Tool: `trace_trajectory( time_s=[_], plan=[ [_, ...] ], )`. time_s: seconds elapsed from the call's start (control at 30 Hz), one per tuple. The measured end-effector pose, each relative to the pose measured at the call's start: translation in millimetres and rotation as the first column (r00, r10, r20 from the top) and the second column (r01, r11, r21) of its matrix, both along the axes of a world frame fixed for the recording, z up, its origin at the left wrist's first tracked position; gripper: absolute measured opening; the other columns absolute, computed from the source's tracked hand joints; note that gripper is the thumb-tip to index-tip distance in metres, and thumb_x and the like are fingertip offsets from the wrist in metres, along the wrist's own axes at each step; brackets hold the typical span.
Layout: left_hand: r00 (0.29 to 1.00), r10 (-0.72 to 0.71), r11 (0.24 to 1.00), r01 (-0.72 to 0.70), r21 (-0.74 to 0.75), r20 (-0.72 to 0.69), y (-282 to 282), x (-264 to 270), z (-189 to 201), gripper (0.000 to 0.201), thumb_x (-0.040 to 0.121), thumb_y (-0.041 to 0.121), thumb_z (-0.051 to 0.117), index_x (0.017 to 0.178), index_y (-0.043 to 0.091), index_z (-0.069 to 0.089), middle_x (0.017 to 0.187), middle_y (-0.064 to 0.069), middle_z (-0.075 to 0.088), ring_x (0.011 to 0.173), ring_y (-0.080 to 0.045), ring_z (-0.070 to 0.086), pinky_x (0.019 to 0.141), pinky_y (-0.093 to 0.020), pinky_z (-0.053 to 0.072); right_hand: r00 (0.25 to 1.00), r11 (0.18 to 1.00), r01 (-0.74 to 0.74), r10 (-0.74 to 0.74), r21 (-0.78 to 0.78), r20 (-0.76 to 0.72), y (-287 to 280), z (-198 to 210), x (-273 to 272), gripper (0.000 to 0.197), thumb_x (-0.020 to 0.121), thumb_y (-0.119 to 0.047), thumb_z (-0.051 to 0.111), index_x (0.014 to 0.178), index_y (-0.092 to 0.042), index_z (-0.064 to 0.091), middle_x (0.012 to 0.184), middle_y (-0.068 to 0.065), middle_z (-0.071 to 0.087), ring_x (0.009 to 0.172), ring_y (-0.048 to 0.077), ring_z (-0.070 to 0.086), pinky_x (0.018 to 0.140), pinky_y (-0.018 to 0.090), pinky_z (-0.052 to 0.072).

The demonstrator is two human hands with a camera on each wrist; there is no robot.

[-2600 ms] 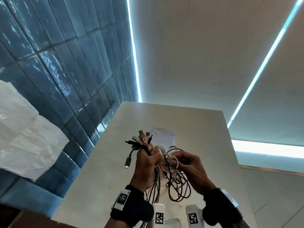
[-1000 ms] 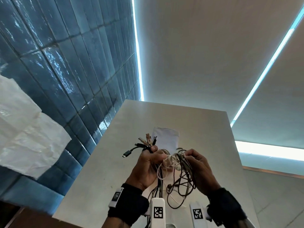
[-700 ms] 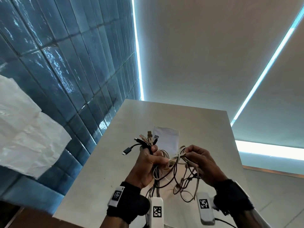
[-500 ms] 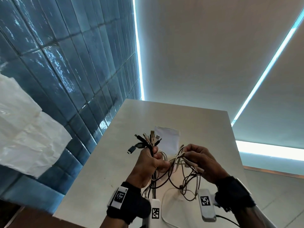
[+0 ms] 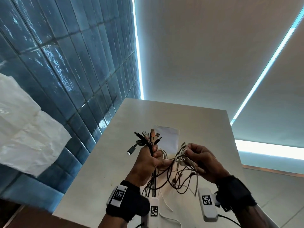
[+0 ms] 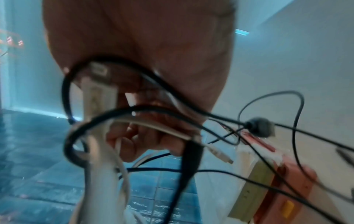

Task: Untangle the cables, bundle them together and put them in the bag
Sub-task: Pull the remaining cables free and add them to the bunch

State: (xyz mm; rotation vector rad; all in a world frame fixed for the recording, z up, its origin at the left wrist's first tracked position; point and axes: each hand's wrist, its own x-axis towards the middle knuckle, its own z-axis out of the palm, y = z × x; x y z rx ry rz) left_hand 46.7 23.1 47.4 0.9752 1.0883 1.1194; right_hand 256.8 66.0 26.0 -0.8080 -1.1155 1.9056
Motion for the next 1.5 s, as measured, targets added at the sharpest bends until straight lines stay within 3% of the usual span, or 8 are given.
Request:
trace_trajectory(
  time_s=[0.1, 0.27, 0.5, 0.77, 0.93, 1.17, 1.37, 1.5],
  plan=[
    [1.0, 0.002, 1.0, -0.002, -0.013, 0.015, 0.3, -4.3, 0.7, 0.056, 0.07, -0.03, 0.06, 0.077, 0.016, 0.03, 0.064, 0.002, 0.028, 0.047, -0.005, 0.029, 0.054, -0.021, 0.05, 0.987, 0.99, -0.079, 0.061, 0.117, 0.152, 2.3, 1.3, 5.5, 0.009, 0.084, -0.007, 0.058, 0.076, -0.008, 0.055, 0.069, 0.008, 0.049, 0.06, 0.018, 0.04, 0.055, 0.029, 0.031],
    [1.0, 0.01, 1.0, -0.01, -0.024, -0.01, 1.6, -9.3, -0.5, 0.056, 0.069, -0.031, 0.061, 0.076, 0.016, 0.031, 0.062, 0.004, 0.029, 0.045, -0.005, 0.03, 0.056, -0.025, 0.052, 0.931, 0.954, -0.21, 0.128, 0.214, 0.341, 3.2, 9.9, 5.9, 0.011, 0.081, -0.008, 0.059, 0.071, -0.013, 0.058, 0.065, 0.004, 0.052, 0.057, 0.013, 0.04, 0.053, 0.024, 0.031],
    [0.997, 0.082, 0.997, -0.082, -0.01, 0.011, 1.8, -5.5, -3.3, 0.054, 0.071, -0.027, 0.062, 0.076, 0.017, 0.031, 0.061, 0.004, 0.029, 0.05, -0.009, 0.034, 0.053, -0.024, 0.049, 0.93, 0.949, -0.174, 0.071, 0.262, 0.359, 2.9, 20.5, -4.4, 0.015, 0.084, -0.013, 0.059, 0.069, -0.01, 0.056, 0.058, -0.007, 0.052, 0.052, 0.005, 0.043, 0.051, 0.015, 0.035],
    [0.945, 0.266, 0.964, -0.263, -0.041, 0.191, 2.0, -16.5, -10.8, 0.047, 0.081, -0.022, 0.055, 0.076, 0.017, 0.03, 0.06, 0.001, 0.027, 0.051, -0.017, 0.039, 0.053, -0.028, 0.04, 0.998, 0.986, -0.048, 0.053, 0.161, -0.025, 4.7, 12.5, 10.8, 0.02, 0.085, -0.02, 0.067, 0.075, -0.008, 0.055, 0.069, 0.006, 0.043, 0.06, 0.015, 0.038, 0.058, 0.026, 0.036],
    [0.934, 0.293, 0.953, -0.301, 0.01, 0.205, 0.1, -17.8, -6.9, 0.049, 0.08, -0.023, 0.054, 0.074, 0.018, 0.028, 0.056, 0.005, 0.028, 0.046, -0.014, 0.038, 0.054, -0.029, 0.035, 0.99, 0.991, -0.037, 0.053, 0.126, -0.129, 7.8, 11.1, 27.0, 0.029, 0.081, -0.024, 0.074, 0.075, -0.006, 0.053, 0.075, 0.01, 0.034, 0.063, 0.027, 0.019, 0.059, 0.03, 0.036],
    [0.986, -0.005, 0.996, -0.01, 0.089, 0.168, -7.8, 4.0, -0.9, 0.044, 0.079, -0.013, 0.066, 0.08, 0.015, 0.032, 0.066, 0.003, 0.032, 0.055, -0.01, 0.043, 0.057, -0.026, 0.049, 0.981, 0.995, 0.038, -0.02, 0.092, -0.195, 4.8, 5.5, 21.1, 0.032, 0.079, -0.032, 0.076, 0.075, -0.009, 0.054, 0.078, 0.011, 0.034, 0.061, 0.027, 0.016, 0.056, 0.03, 0.026],
    [0.966, -0.14, 0.989, 0.127, 0.071, 0.219, -13.7, 21.9, 4.5, 0.048, 0.075, 0.015, 0.079, 0.081, 0.016, 0.032, 0.068, 0.005, 0.034, 0.068, -0.019, 0.042, 0.082, -0.045, 0.045, 0.96, 0.992, 0.096, -0.071, 0.08, -0.269, 0.6, 5.8, 10.0, 0.029, 0.079, -0.029, 0.076, 0.079, -0.01, 0.055, 0.081, 0.005, 0.05, 0.064, 0.016, 0.049, 0.063, 0.029, 0.046],
    [0.961, -0.13, 0.992, 0.126, 0.034, 0.245, -14.0, 23.6, 6.5, 0.052, 0.068, -0.003, 0.076, 0.081, 0.018, 0.031, 0.068, 0.005, 0.032, 0.066, -0.016, 0.038, 0.081, -0.042, 0.044, 0.96, 0.987, 0.136, -0.109, 0.09, -0.258, -0.9, 8.9, 4.5, 0.017, 0.09, -0.02, 0.06, 0.082, -0.008, 0.052, 0.08, 0.006, 0.049, 0.066, 0.017, 0.05, 0.065, 0.03, 0.046]
  ],
)
